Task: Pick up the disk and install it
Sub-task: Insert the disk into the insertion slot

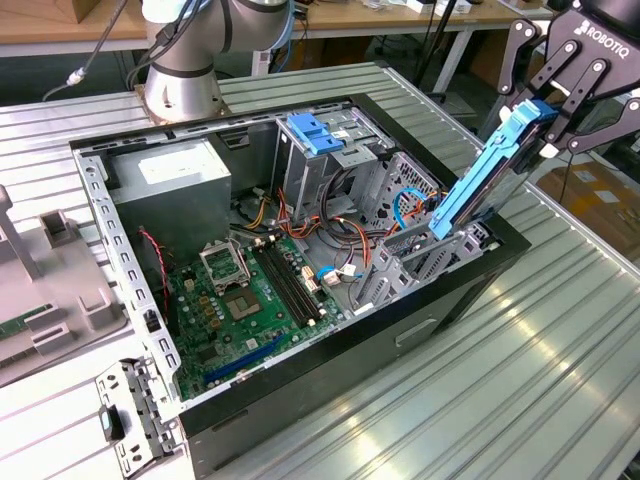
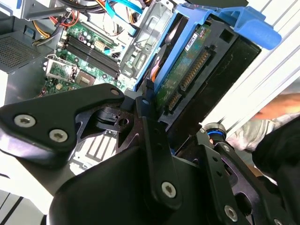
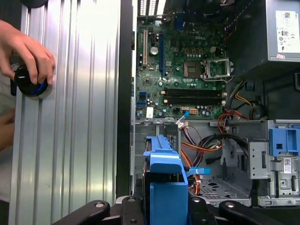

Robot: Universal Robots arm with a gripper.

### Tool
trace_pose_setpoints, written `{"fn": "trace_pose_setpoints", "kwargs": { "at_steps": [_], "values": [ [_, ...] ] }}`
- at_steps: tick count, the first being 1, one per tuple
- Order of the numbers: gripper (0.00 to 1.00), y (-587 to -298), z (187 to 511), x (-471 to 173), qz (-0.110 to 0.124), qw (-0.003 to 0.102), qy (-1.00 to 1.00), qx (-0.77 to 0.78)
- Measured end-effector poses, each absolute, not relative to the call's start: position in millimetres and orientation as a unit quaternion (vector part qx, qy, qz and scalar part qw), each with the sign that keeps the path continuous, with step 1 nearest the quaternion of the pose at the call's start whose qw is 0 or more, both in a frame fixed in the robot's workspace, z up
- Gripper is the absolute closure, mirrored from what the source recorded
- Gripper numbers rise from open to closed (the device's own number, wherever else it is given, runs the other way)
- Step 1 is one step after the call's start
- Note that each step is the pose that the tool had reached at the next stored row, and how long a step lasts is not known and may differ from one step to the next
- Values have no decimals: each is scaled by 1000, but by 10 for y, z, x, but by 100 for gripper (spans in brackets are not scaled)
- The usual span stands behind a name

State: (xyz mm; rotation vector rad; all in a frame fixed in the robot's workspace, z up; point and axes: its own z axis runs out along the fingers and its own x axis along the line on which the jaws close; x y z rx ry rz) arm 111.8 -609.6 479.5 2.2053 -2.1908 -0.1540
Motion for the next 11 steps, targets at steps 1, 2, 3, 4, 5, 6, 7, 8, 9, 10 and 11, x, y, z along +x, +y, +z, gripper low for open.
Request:
{"fn": "trace_pose_setpoints", "kwargs": {
  "at_steps": [1,2,3,4,5,6,7,8,9,10,11],
  "values": [
    [64,-6096,4795,1117,-49,15,-704,709],
    [64,-6096,4795,1114,-49,15,-704,708],
    [64,-6096,4794,1111,-49,15,-704,708],
    [64,-6096,4794,1103,-49,15,-704,708],
    [64,-6096,4793,1099,-49,15,-704,708],
    [64,-6097,4792,1096,-49,15,-704,709],
    [64,-6097,4791,1091,-49,15,-704,709],
    [64,-6096,4789,1085,-49,15,-704,709],
    [64,-6096,4788,1081,-49,15,-704,708],
    [64,-6096,4787,1078,-49,15,-704,709],
    [64,-6096,4784,1073,-49,15,-704,709]
  ]
}}
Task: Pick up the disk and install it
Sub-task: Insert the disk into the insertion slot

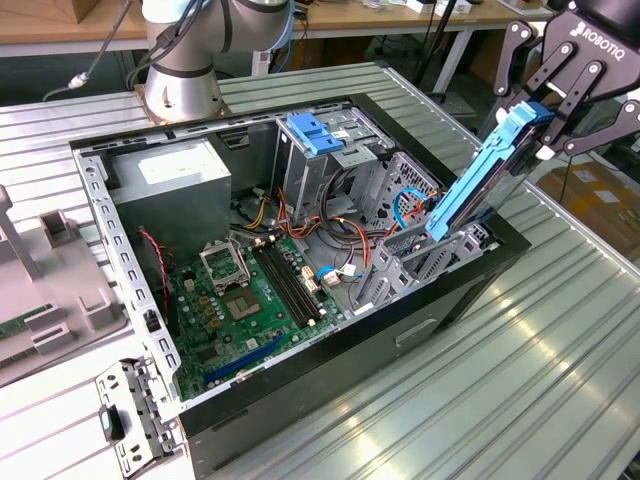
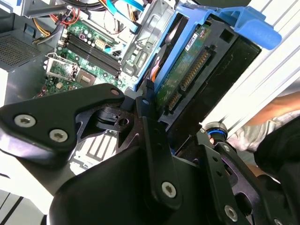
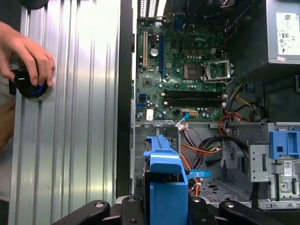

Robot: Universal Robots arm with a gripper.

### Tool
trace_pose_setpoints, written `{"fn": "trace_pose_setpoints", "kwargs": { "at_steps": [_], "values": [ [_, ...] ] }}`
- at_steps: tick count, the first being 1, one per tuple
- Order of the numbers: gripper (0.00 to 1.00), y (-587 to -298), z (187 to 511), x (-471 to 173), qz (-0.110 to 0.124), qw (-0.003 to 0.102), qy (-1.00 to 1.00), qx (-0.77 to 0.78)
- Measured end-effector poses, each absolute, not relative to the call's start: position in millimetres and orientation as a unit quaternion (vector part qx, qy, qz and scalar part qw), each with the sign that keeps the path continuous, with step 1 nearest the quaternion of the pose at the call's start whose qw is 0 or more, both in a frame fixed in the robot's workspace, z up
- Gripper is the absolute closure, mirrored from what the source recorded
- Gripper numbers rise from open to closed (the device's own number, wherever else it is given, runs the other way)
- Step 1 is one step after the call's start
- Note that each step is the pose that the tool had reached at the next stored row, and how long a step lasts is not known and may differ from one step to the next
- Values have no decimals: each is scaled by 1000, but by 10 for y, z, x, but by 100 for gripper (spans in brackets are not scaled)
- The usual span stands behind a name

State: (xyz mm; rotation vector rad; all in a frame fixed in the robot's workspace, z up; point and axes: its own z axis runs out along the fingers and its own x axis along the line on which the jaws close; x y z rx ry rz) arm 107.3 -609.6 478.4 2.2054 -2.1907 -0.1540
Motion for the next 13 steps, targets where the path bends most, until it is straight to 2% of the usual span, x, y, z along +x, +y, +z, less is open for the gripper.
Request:
{"fn": "trace_pose_setpoints", "kwargs": {
  "at_steps": [13],
  "values": [
    [64,-6091,4755,1026,-49,15,-704,709]
  ]
}}
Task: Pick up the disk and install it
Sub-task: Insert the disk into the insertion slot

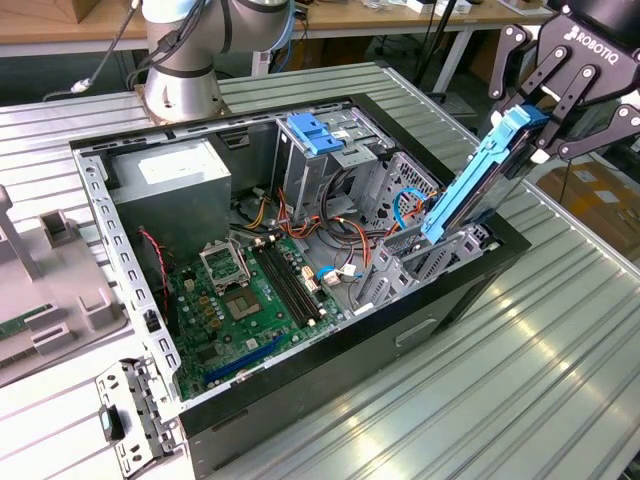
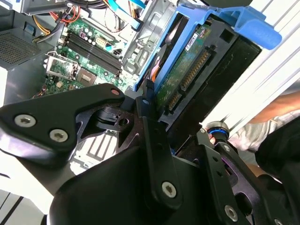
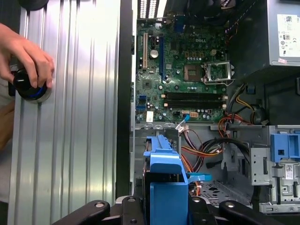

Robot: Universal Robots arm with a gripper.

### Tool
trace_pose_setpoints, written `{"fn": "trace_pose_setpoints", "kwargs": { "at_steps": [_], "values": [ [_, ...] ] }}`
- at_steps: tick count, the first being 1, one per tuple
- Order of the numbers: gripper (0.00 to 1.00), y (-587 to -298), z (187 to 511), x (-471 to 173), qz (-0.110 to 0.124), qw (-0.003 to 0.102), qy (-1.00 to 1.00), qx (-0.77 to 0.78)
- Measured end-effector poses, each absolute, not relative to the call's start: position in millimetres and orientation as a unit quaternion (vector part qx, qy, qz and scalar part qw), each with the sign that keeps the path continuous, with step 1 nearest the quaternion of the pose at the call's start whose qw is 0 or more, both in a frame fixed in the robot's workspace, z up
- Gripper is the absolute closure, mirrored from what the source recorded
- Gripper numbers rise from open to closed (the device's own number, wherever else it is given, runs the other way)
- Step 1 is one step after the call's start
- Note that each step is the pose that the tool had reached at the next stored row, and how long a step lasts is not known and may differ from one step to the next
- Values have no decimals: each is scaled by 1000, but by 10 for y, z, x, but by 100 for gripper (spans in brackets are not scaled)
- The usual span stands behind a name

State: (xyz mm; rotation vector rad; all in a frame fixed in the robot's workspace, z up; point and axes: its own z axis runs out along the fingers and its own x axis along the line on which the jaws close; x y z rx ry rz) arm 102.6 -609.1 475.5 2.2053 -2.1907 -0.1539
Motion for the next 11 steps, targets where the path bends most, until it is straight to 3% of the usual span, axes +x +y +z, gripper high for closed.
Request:
{"fn": "trace_pose_setpoints", "kwargs": {
  "at_steps": [11],
  "values": [
    [64,-6057,4682,973,-49,15,-704,709]
  ]
}}
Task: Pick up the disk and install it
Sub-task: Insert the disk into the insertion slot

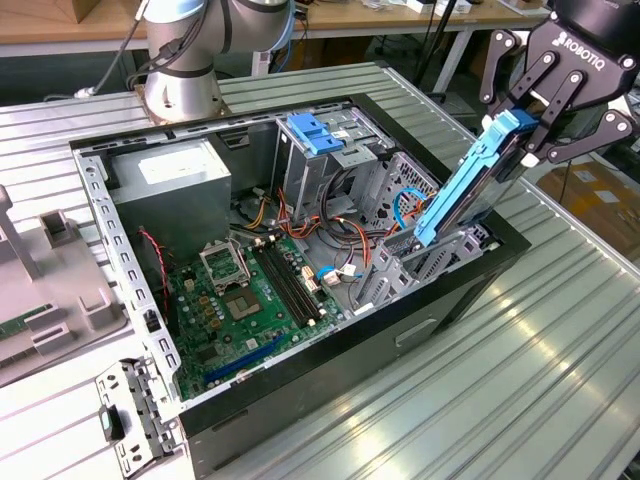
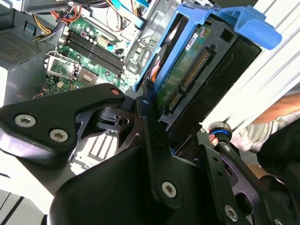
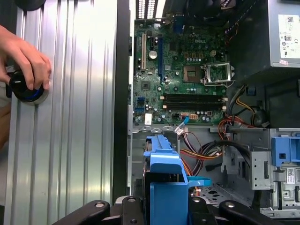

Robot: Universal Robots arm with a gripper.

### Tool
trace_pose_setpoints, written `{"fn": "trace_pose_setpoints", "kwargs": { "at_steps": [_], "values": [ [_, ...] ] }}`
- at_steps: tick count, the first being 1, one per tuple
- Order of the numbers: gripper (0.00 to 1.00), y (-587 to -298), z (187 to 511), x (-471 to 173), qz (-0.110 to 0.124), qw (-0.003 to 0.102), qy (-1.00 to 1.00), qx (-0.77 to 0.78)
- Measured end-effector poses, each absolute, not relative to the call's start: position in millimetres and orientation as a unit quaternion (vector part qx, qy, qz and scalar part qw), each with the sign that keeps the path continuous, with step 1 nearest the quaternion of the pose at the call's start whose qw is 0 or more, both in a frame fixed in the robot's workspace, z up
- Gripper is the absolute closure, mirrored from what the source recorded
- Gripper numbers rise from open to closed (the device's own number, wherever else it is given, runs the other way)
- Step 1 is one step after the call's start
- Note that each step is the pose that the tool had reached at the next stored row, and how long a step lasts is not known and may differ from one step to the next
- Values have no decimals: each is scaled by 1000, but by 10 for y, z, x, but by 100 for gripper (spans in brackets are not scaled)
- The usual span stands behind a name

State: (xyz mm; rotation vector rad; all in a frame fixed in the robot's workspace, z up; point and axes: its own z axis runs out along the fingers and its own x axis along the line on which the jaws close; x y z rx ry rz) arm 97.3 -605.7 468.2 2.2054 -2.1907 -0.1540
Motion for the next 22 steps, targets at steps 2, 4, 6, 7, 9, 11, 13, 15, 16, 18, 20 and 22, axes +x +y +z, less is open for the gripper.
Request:
{"fn": "trace_pose_setpoints", "kwargs": {
  "at_steps": [2,4,6,7,9,11,13,15,16,18,20,22],
  "values": [
    [64,-6045,4652,959,-49,15,-704,708],
    [64,-6022,4629,956,-49,15,-704,708],
    [64,-5981,4603,954,-49,15,-704,708],
    [64,-5969,4594,953,-49,15,-704,708],
    [64,-5954,4574,953,-49,15,-704,708],
    [64,-5943,4547,953,-50,15,-705,707],
    [64,-5929,4521,949,-50,14,-708,704],
    [64,-5914,4503,947,-50,14,-710,702],
    [64,-5908,4494,946,-50,14,-710,702],
    [64,-5900,4476,947,-50,14,-710,702],
    [64,-5896,4452,946,-50,14,-710,702],
    [64,-5895,4432,946,-50,14,-710,702]
  ]
}}
